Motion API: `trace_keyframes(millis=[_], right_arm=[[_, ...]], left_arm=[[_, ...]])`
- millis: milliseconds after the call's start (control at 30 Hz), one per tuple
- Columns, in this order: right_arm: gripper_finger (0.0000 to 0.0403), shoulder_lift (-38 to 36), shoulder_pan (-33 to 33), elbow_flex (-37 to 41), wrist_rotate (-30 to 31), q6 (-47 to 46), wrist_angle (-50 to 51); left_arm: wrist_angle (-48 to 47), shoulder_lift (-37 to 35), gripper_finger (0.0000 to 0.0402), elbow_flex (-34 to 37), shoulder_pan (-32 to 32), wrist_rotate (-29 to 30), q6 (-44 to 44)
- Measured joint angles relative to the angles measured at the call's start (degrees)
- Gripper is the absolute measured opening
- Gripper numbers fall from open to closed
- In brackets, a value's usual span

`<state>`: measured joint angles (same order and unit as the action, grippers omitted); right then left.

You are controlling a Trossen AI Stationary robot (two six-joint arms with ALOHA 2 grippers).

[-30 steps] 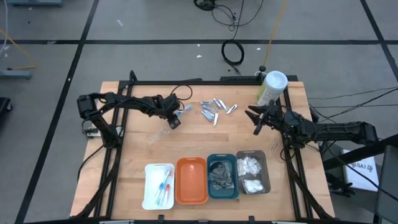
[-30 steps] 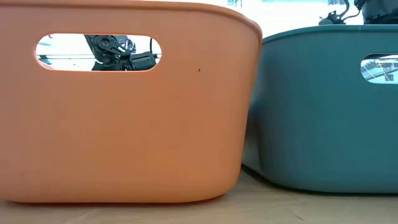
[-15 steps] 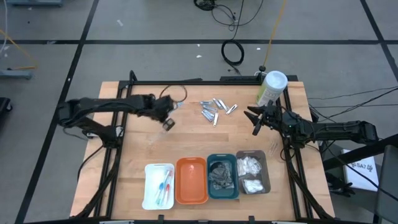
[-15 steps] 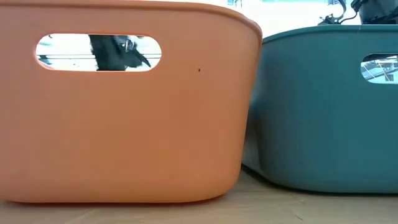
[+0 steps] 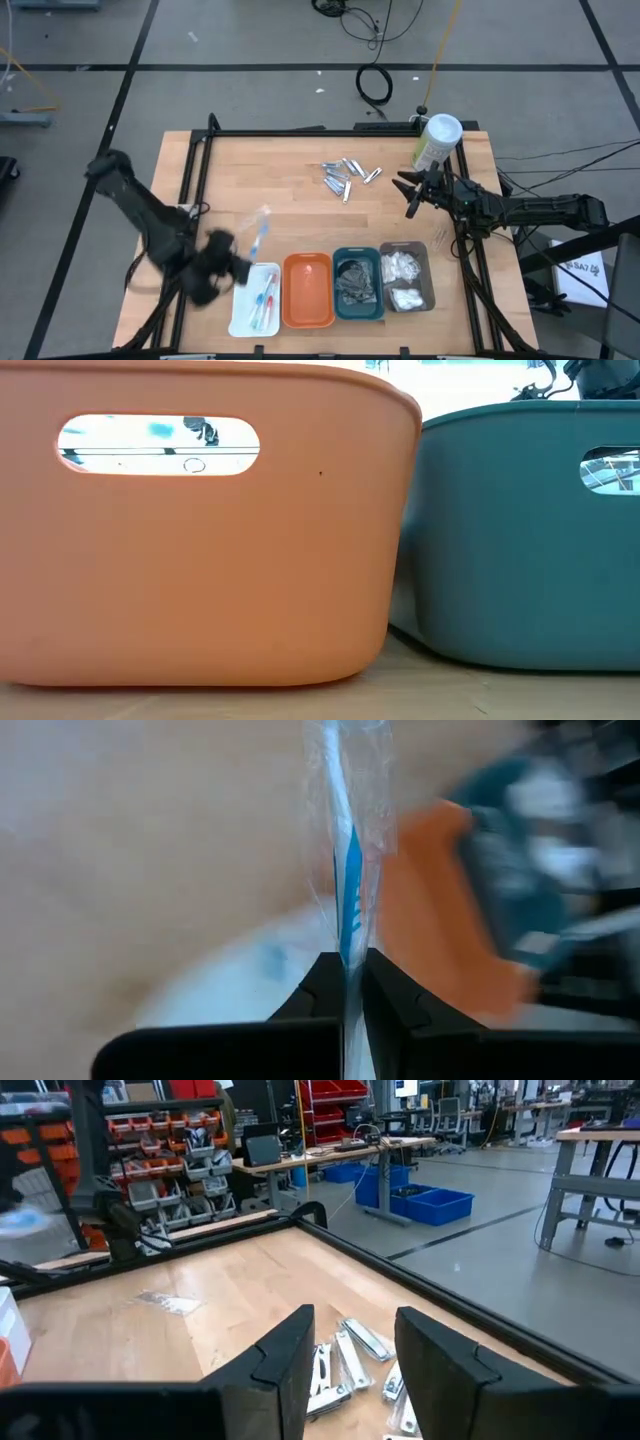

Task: Pick & Place Travel size toiletries
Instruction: Put the blue toothbrush into the white bin

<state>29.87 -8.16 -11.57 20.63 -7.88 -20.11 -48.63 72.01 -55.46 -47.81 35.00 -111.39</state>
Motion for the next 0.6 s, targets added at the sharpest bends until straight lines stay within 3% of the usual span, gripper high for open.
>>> trace_keyframes(millis=[133, 300, 600], right_arm=[[0.0130, 0.0, 0.0, 0.0, 0.0, 2.4, -0.9], [0.0130, 0.0, 0.0, 0.0, 0.0, 4.2, -4.5], [0.0130, -0.1, 0.0, 0.0, 0.0, 4.5, -8.5]], left_arm=[[8.8, 8.4, 0.0005, -0.5, -7.3, 8.7, -9.4], [12.4, 14.7, 0.0014, -1.1, -8.0, -0.7, -13.1], [18.2, 21.0, 0.0081, -1.1, -7.8, -2.2, -10.3]])
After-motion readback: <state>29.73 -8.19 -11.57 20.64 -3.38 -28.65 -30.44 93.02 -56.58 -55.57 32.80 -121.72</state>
